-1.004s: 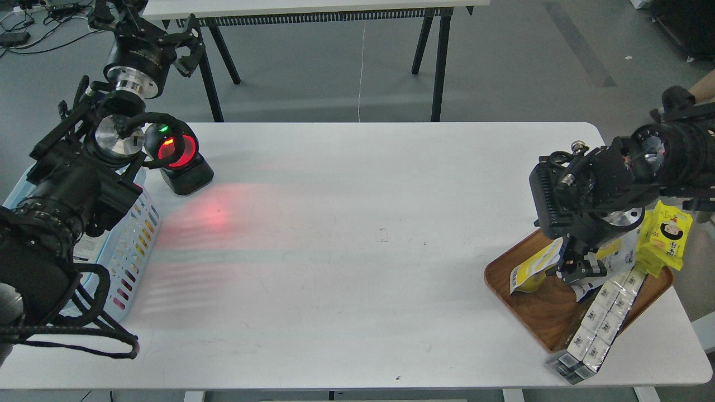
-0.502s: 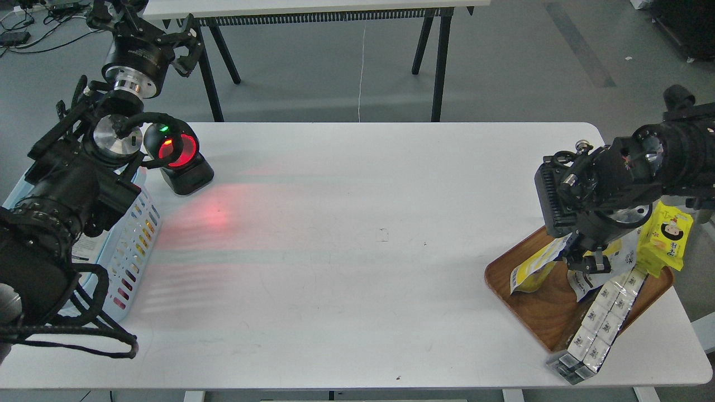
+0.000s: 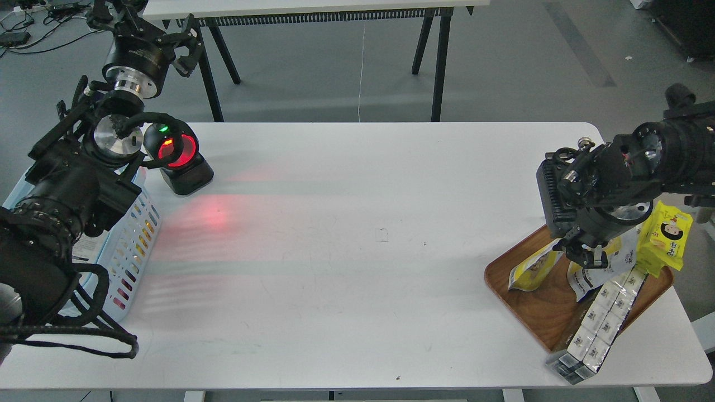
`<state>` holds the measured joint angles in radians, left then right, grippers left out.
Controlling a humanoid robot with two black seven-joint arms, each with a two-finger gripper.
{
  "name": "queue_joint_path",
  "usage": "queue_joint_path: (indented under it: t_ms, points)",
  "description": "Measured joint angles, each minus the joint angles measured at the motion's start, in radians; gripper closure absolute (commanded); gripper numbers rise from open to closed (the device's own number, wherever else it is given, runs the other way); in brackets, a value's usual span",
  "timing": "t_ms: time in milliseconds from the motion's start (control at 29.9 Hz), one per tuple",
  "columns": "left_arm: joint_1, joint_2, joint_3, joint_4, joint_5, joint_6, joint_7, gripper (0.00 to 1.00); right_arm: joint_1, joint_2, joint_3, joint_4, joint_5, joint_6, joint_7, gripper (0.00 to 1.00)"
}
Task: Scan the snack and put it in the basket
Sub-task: 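Grasp the yellow snack pouch with the right gripper and lift, then carry the pouch toward the table center and set it down upright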
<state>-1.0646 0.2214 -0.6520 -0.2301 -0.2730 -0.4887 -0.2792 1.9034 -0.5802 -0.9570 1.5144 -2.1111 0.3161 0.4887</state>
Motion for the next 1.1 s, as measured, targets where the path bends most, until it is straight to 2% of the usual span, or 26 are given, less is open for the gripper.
queue_joint_path:
  t_ms: [569,836,1104]
  points:
    - [-0.001,0.001,0.000,0.000,0.000,0.000,0.000,0.00,0.062,-0.043,0.055,0.012,0.023,-0.002,0.000,1.00]
    - [-0.002,0.003,0.002,0.000,0.000,0.000,0.000,0.00,0.062,-0.044,0.259,0.001,0.098,0.009,0.000,1.00]
    - [0.000,0.004,0.002,0.000,0.000,0.000,0.001,0.00,0.028,-0.024,0.490,-0.035,0.142,0.122,0.000,1.00]
